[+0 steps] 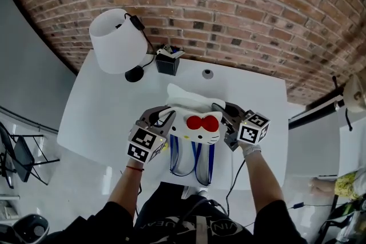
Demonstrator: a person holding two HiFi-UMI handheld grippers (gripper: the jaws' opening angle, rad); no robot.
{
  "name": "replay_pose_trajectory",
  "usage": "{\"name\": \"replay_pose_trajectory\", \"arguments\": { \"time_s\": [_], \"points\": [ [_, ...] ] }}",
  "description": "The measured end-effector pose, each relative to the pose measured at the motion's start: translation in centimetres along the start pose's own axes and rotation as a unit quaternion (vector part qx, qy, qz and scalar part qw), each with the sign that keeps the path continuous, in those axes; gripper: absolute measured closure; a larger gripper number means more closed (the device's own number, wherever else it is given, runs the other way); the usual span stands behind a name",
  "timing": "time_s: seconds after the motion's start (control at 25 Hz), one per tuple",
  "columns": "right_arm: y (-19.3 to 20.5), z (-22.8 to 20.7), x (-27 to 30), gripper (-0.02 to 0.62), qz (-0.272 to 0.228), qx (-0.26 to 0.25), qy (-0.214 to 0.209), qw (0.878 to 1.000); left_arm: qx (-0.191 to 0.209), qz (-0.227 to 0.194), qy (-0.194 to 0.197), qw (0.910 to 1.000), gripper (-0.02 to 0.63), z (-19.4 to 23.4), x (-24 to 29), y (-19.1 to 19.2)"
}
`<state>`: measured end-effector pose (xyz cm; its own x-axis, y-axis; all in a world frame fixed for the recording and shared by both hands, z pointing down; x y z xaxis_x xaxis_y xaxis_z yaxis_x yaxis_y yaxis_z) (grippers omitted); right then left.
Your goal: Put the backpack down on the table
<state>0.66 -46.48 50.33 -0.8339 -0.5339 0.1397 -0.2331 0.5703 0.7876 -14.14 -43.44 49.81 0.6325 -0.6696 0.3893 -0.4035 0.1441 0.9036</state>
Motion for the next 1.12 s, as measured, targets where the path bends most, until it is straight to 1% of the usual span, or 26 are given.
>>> {"name": "replay_pose_trajectory", "arguments": {
  "time_s": [0.2,0.44,0.56,0.68,0.88,1.12],
  "points": [
    [-0.9,-0.5,1.0,0.586,-0.004,-0.029,0.002,1.0,-0.004,-0.006,-0.01,0.9999,0.545,1.1,0.7,0.2],
    [-1.3,-0.9,1.6,0.586,-0.016,-0.073,0.008,0.997,0.014,-0.007,-0.017,0.9997,0.545,1.5,1.0,0.3],
    [-0.7,-0.8,1.6,0.584,-0.013,-0.09,0.006,0.996,0.023,-0.014,-0.017,0.9995,0.545,1.1,0.5,0.2],
    [0.0,-0.8,1.1,0.584,-0.013,-0.09,0.001,0.996,0.026,-0.016,-0.013,0.9995,0.545,0.3,0.3,0.6],
    [0.7,-0.8,0.4,0.58,-0.006,-0.084,0.007,0.996,0.039,-0.009,0.0,0.9992,0.545,-1.2,-0.1,1.1],
    [1.2,-0.5,0.1,0.577,-0.001,-0.081,0.004,0.997,0.043,0.001,0.003,0.9991,0.545,-2.0,-0.5,1.6]
  ]
}}
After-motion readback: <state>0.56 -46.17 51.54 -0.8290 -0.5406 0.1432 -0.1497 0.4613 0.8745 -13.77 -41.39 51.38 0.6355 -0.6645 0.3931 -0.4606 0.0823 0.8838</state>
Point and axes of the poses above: the fingertips, and each gripper's own axes: x forward along the fingers, z to its left, y out of its underside, the point moved 1 cm from there along -x, backward along the fingers, and after that the axes turned 11 degrees about x, right-handed, at the moved point
